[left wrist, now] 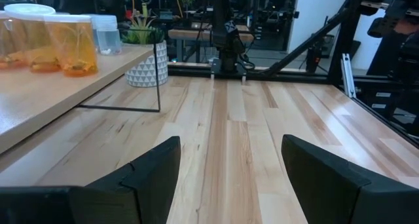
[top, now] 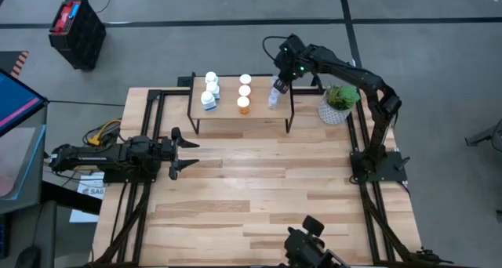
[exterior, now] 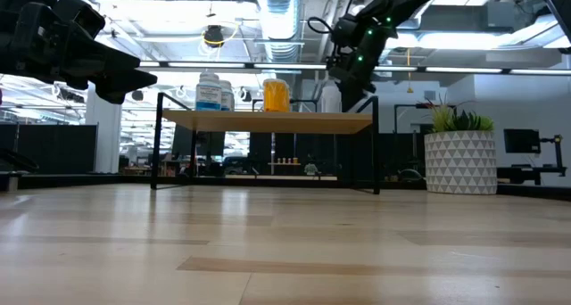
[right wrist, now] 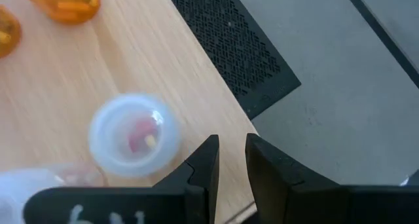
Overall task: Pick and place medicine bottles onto shelf by color
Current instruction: Adjust the pill bottles on the shelf
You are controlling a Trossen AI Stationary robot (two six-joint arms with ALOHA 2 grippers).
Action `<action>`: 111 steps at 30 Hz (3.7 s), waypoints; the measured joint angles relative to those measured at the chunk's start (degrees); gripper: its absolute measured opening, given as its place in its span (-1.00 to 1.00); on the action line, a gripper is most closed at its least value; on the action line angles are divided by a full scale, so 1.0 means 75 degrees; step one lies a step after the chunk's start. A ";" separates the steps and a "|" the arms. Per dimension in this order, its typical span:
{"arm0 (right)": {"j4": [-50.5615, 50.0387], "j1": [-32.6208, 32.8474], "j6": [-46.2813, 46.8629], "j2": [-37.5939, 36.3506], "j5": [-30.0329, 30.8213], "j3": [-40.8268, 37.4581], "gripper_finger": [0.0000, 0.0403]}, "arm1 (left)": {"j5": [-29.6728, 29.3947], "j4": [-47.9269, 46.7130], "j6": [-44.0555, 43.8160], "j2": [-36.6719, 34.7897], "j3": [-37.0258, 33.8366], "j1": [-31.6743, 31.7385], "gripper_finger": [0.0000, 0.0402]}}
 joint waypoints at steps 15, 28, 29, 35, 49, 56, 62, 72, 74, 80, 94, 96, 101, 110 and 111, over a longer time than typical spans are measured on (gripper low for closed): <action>-0.0986 0.0328 -0.0002 -0.0033 0.0005 0.0000 -0.52 | 0.0000 0.0000 0.0000 0.0003 0.0000 0.0000 0.26; -0.1475 0.0762 -0.0003 -0.0042 0.0005 0.0000 -0.52 | 0.0000 0.0000 0.0002 0.0003 0.0000 0.0000 0.26; -0.1489 0.0777 -0.0002 -0.0042 0.0005 0.0000 -0.52 | 0.0000 0.0000 0.0001 0.0003 0.0000 0.0000 0.26; -0.1478 0.0941 0.0196 -0.0045 0.0002 0.0000 -0.52 | 0.0000 0.0002 -0.0050 0.0003 0.0000 0.0000 0.26; -0.1690 0.0954 0.0742 -0.0099 0.0015 0.0091 -0.52 | 0.0000 0.0000 -0.0052 0.0003 0.0000 0.0000 0.26; -0.2599 0.0983 0.0975 -0.0205 0.0727 0.1232 -0.52 | 0.0000 0.0002 -0.0052 0.0000 0.0000 0.0000 0.26; -0.3135 0.1220 0.0962 -0.0636 0.0734 0.1547 -0.52 | -0.1251 0.0305 -0.0137 0.0000 0.0024 0.0000 0.26; -0.3874 0.1608 0.0947 -0.1932 0.0533 0.1545 -0.52 | -0.3488 -0.1452 -0.0117 0.0270 0.1825 0.0003 0.26; -0.4027 0.1700 0.0947 -0.2221 0.0513 0.1545 -0.52 | -0.3537 -0.1741 -0.0119 0.0578 0.2313 0.0008 0.25; -0.4306 0.2114 0.1174 -0.2980 0.0509 0.1545 -0.52 | -0.3851 -0.3240 0.0515 0.2381 0.4035 0.0269 0.03; -0.5009 0.3132 0.2005 -0.3865 0.0509 0.1545 -0.52 | -0.1633 -0.5126 0.2418 0.6547 0.9073 0.2560 -0.58; -0.5056 0.3226 0.2005 -0.3865 0.0509 0.1545 -0.52 | -0.1424 -0.5611 0.2408 0.7237 0.9722 0.2908 -0.66; -0.5109 0.3252 0.2005 -0.3851 0.0515 0.1545 -0.52 | -0.1327 -0.6470 0.2515 0.9032 1.1191 0.3444 -0.89; -0.5451 0.3190 0.2011 -0.3851 0.0518 0.1545 -0.52 | -0.0660 -0.8489 0.2588 1.1727 1.3735 0.3865 -1.00; -0.5481 0.3185 0.2013 -0.3851 0.0520 0.1545 -0.52 | -0.0696 -0.8774 0.2589 1.2000 1.3923 0.3869 -1.00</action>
